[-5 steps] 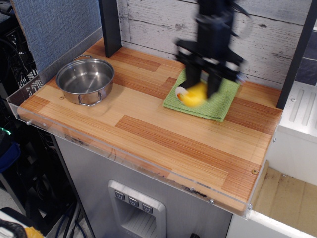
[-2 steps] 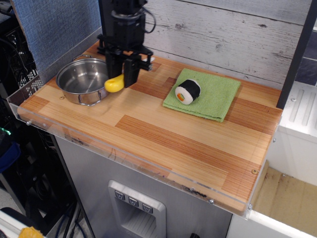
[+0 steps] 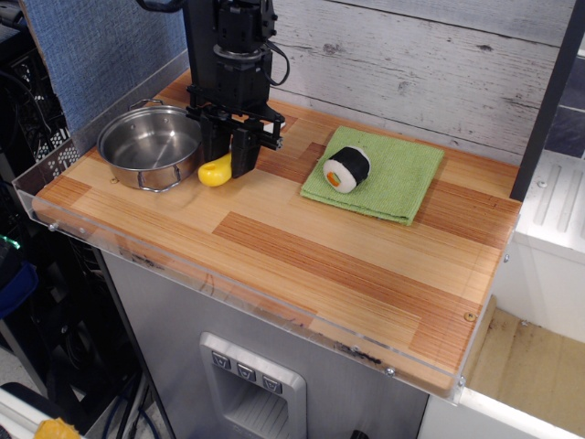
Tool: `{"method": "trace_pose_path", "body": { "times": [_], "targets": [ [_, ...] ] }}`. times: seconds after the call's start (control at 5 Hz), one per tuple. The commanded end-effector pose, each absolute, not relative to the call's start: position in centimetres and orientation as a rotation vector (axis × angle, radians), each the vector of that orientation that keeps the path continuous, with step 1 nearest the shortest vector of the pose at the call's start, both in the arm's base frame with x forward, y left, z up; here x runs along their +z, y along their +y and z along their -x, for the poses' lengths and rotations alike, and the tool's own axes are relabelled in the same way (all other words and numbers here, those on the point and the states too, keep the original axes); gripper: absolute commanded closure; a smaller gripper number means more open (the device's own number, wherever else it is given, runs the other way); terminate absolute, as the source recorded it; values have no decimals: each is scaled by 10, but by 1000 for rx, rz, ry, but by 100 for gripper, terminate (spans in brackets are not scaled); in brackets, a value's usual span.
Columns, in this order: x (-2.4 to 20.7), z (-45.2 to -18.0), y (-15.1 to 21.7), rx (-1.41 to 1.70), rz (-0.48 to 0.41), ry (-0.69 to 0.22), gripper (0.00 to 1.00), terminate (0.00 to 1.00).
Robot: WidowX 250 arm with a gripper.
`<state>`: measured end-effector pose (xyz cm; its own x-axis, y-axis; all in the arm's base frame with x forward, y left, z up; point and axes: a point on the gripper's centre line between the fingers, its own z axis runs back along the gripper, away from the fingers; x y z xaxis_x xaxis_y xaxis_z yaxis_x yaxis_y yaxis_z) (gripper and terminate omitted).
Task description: Put yellow knife between green cloth and silver pan
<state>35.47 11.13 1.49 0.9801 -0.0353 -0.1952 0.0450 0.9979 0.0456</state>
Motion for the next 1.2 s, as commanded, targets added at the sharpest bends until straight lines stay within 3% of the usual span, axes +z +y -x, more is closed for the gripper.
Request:
{"method": "trace_pose_path", "body": {
  "times": [0.0,0.4,0.6,0.8,1.0],
  "targets": [
    [71,-362,97,-89,-77,54,0,0],
    [141,-359,65,-114,-164,-211,0,0],
    [138,-355,54,-102,-145,-188,0,0],
    [121,-348,48,-27,-74,-107,0,0],
    [121,-348,48,-27,-74,-107,0,100]
  ]
}}
